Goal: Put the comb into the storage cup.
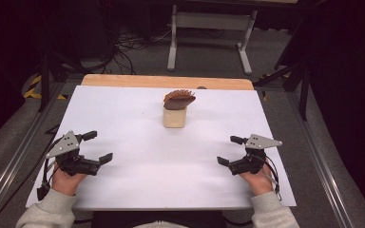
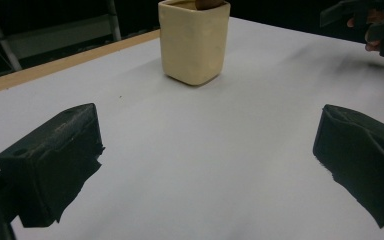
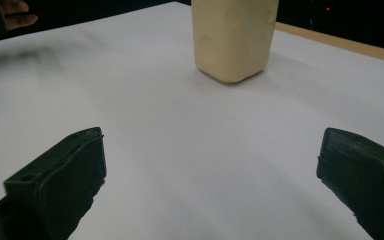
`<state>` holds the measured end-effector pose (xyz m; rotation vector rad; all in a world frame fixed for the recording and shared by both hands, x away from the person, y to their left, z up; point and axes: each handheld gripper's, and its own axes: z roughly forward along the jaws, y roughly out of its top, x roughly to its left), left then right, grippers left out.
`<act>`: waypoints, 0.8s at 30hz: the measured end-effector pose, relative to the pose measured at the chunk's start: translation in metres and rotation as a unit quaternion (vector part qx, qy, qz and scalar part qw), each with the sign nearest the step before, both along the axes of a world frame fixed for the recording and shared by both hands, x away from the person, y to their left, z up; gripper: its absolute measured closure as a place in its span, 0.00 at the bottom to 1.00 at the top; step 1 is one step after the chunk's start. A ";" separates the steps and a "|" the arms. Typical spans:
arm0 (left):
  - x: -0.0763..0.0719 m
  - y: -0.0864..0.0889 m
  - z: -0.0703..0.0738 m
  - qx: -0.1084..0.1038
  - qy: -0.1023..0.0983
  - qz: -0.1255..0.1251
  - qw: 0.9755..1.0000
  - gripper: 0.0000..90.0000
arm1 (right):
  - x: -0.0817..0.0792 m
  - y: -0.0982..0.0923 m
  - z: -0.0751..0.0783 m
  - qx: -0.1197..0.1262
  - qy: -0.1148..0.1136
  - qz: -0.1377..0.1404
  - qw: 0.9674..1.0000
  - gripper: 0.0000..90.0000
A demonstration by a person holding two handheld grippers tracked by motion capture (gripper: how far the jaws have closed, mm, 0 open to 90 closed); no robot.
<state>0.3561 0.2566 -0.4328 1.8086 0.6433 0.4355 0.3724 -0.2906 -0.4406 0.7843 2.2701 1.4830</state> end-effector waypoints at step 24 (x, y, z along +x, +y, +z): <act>0.003 0.002 -0.024 -0.018 0.007 0.034 0.999 0.00 | -0.008 0.002 -0.013 0.003 -0.008 -0.023 1.000 0.00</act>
